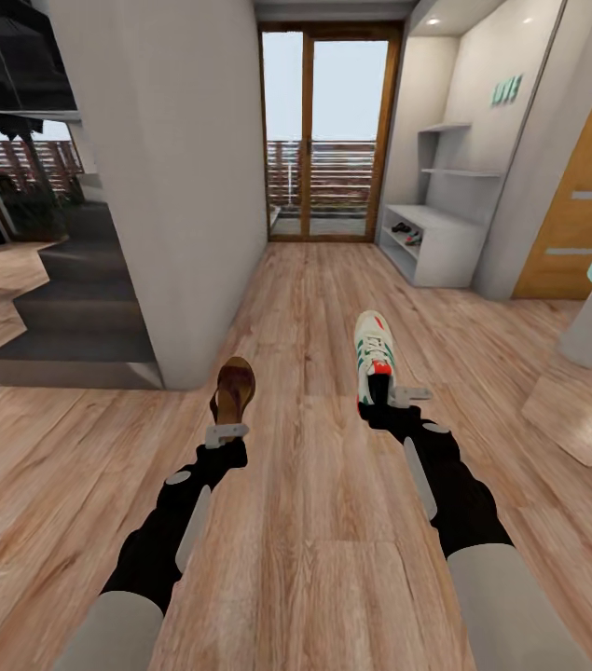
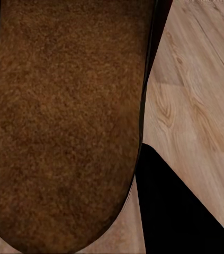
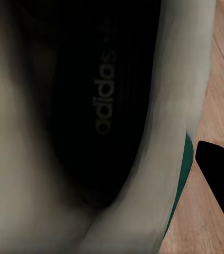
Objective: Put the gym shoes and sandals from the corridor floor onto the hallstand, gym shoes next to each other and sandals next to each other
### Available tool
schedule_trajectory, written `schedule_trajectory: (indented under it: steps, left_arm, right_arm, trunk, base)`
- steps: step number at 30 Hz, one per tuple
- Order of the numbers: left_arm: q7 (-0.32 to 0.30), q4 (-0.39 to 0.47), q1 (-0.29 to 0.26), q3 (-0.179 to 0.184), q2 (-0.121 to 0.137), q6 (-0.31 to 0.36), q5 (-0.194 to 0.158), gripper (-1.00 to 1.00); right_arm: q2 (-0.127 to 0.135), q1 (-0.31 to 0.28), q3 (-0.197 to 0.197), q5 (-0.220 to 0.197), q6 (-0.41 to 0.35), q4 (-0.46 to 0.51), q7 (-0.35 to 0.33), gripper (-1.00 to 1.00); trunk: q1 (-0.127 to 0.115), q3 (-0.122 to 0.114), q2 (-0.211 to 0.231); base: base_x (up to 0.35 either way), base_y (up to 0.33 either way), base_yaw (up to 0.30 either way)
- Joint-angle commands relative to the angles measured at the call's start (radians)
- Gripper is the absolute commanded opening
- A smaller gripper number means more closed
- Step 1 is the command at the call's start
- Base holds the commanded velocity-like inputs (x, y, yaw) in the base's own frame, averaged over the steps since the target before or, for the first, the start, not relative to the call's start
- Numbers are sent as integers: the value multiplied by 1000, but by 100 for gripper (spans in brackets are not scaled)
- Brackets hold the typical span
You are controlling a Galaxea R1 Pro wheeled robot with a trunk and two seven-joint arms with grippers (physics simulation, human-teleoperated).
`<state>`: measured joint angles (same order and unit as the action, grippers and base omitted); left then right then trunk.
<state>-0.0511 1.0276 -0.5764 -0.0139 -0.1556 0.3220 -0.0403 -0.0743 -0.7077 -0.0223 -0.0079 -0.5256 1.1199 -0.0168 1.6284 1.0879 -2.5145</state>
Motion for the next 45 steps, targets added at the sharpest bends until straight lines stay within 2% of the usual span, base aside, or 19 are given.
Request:
schedule_trajectory:
  steps: [1, 45]
  left_arm:
    - [-4, 2, 0, -1, 0, 6, -1, -100]
    - [-4, 2, 0, -1, -1, 6, -1, -100]
  right_arm:
    - [-1, -1, -2, -1, -5, 1, -2, -100]
    - [-1, 0, -2, -1, -5, 1, -2, -100]
  trunk:
    - [0, 1, 0]
    - [0, 1, 0]
  base:
    - [347, 0, 0]
    - [347, 0, 0]
